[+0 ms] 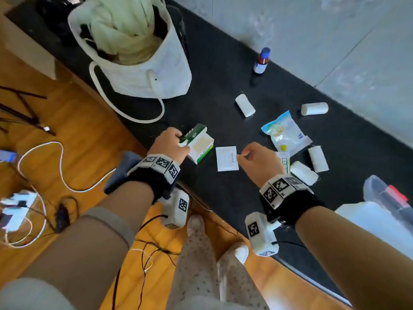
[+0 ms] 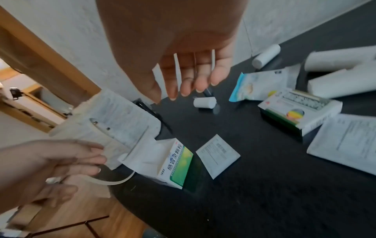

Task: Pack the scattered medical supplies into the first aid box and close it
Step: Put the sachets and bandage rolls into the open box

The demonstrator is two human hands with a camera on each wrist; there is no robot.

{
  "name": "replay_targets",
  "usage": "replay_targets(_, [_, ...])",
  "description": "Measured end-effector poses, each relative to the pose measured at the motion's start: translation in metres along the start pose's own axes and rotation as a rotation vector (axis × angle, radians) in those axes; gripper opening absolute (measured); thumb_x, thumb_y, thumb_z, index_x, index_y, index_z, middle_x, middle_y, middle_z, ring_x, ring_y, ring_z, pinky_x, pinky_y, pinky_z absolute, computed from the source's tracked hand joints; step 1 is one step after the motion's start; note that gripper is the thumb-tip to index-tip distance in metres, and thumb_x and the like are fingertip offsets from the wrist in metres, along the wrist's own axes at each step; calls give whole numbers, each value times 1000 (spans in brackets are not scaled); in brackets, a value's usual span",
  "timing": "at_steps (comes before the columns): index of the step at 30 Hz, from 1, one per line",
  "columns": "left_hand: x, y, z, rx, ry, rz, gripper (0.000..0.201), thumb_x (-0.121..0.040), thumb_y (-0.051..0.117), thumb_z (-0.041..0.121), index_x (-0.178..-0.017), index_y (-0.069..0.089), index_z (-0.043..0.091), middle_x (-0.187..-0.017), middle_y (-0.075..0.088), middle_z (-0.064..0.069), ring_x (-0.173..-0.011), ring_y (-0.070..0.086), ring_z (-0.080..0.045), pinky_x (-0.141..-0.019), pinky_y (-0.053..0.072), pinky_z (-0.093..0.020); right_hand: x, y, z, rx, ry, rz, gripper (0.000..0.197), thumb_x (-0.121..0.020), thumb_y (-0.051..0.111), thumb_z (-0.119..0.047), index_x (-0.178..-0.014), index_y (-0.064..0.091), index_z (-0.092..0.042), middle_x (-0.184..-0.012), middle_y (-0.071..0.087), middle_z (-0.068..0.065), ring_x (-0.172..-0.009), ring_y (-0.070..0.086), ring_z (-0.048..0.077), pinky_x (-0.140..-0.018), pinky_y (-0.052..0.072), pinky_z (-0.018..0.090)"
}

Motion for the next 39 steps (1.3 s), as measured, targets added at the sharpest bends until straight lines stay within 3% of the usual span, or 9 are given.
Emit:
replay_targets(7, [-39,33,-29,-7,-70,-22,69,-74,67,25,-135,36,15,-139,41,-9,-129,39,-27,-103,38,-42,-34,41,17,-40,181,-9,18,-83,55,-39,-93,60,-25,-90,66,-2,-90,62,23,-82,48,35])
replay_targets(10, [-53,38,-22,-45,7,-36,55,-80,62,19,-131,43,18,-135,44,-8,-126,41,-28,-100,40,-42,-43,52,11,-39,220,-18,20,-83,53,-41,-93,59,-24,-96,67,0,-94,62,25,-87,49,39])
replay_targets(14, [-63,25,-16,-3,106,7,33,-86,51,5,-116,55,20,-120,56,-5,-113,52,-26,-93,45,-43,-49,69,-4,-26,254,-60,25,-86,49,-46,-96,58,-25,-91,59,-4,-86,56,22,-78,43,31])
replay_targets(18, [-60,-1,-45,108,118,10,28,-89,50,8,-114,59,14,-115,62,-8,-109,56,-24,-89,43,-30,-53,88,-26,-17,258,-99,32,-88,46,-47,-104,60,-23,-94,62,-2,-86,54,22,-76,39,29])
replay_targets(24, [-22,-45,-173,280,-209,66,28,-92,49,14,-117,59,8,-111,61,-9,-103,54,-20,-77,33,-16,-49,121,-64,6,176,-163,33,-89,45,-47,-101,60,-20,-91,61,-3,-84,53,21,-72,35,28])
replay_targets(27, [-11,-58,-223,292,-332,142,31,-93,48,18,-122,56,8,-125,60,-16,-112,56,-36,-92,45,-37,-47,139,-75,12,136,-191,32,-89,46,-46,-100,60,-19,-96,65,2,-90,56,23,-75,39,30])
replay_targets(32, [-13,-65,-250,333,-422,219,34,-91,51,16,-123,54,8,-129,58,-15,-119,52,-32,-84,35,-27,-43,152,-80,66,98,-215,32,-89,46,-45,-101,60,-19,-101,65,3,-83,50,18,-75,38,29])
replay_targets(37, [-11,-59,-256,275,-482,211,79,-74,70,4,-142,31,10,-147,36,-16,-137,33,-31,-109,33,-43,-42,154,-68,80,122,-229,31,-89,45,-45,-100,60,-20,-103,66,4,-83,51,19,-73,37,30])
replay_targets(39, [-11,-49,-245,299,-472,177,74,-75,67,1,-140,33,7,-145,39,-16,-135,37,-31,-107,33,-40,-41,149,-60,80,140,-224,30,-89,46,-43,-101,60,-20,-103,66,5,-81,51,19,-71,36,29])
Point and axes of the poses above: each hand's wrist, its own x-axis away from the middle knuckle, its own y-axis out of the palm, z = x × y, the point moved 9 cm from there along -x, towards the middle knuckle
